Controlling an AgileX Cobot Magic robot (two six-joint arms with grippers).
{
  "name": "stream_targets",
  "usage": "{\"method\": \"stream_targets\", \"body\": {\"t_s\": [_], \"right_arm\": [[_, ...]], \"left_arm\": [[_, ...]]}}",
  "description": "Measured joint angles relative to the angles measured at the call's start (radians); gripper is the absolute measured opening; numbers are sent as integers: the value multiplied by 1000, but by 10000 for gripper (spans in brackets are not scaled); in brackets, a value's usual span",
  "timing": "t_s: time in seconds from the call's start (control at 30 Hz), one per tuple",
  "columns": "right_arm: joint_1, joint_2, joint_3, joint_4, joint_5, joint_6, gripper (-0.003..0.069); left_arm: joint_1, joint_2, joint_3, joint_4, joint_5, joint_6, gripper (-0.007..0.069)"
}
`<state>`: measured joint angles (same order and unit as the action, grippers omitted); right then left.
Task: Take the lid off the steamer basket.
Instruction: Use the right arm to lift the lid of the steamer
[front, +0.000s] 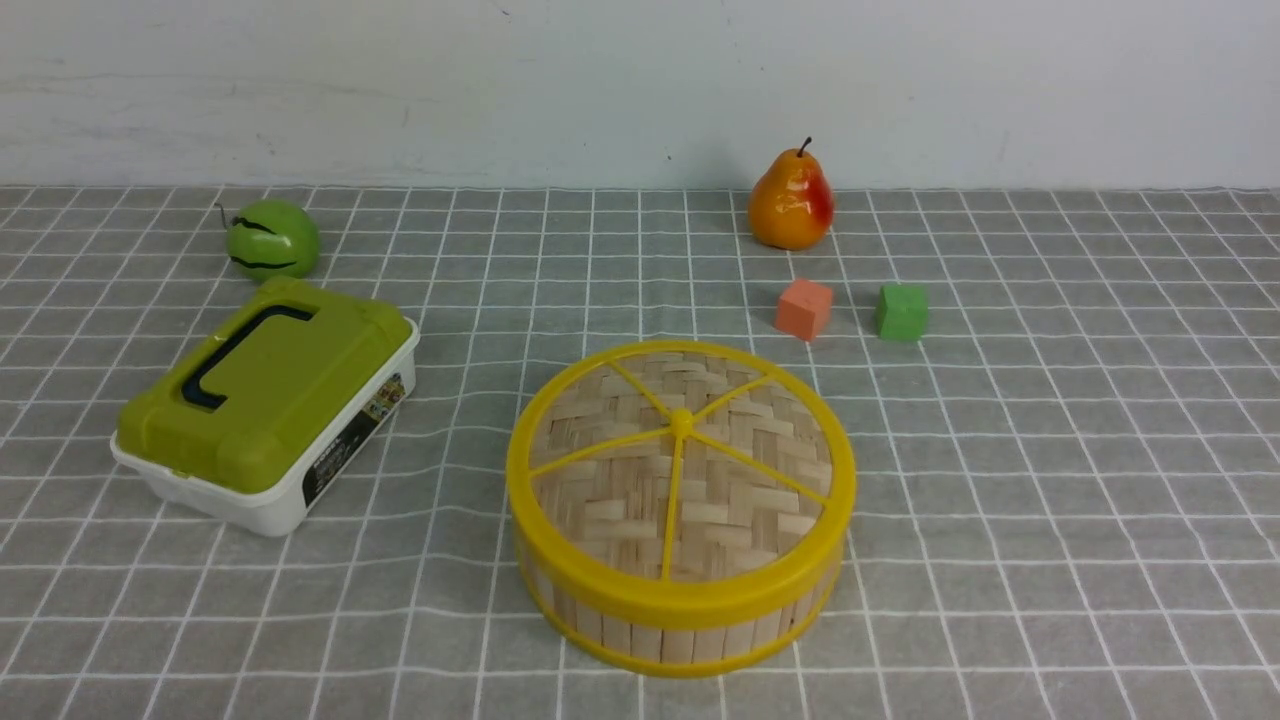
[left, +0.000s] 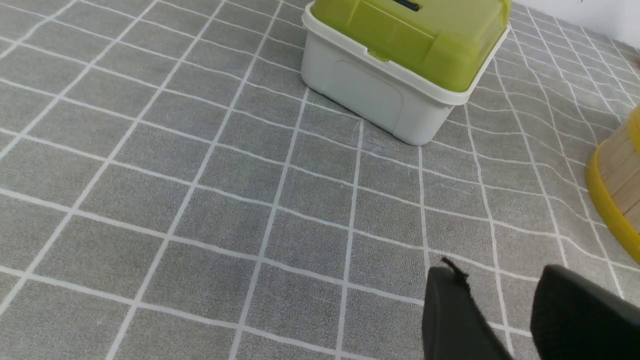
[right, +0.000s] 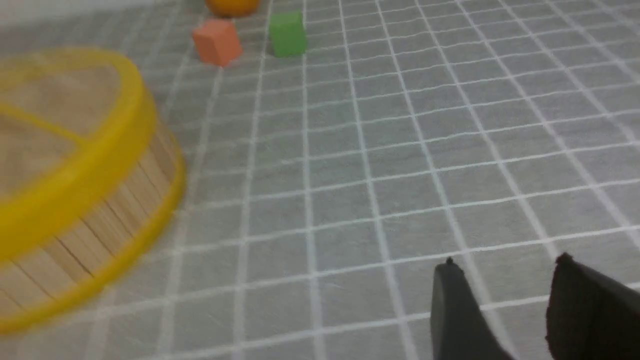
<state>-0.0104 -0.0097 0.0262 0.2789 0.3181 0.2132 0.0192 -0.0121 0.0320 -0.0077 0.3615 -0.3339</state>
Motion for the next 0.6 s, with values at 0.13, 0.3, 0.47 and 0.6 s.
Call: {"method": "stream_targets", "body": {"t_s": [0.13,0.3,0.47,0.6], "right_arm": [[0,0,0,343,-54,228,241],[0,0,0,433,-92,257,241],[0,0,0,422,-86,178,241],[0,0,-21,401,-25,-1,238]], "left_arm": [[0,0,0,0,0,0,239],[0,0,0,0,0,0,239],[0,0,0,0,0,0,239],[0,0,0,0,0,0,239]]}}
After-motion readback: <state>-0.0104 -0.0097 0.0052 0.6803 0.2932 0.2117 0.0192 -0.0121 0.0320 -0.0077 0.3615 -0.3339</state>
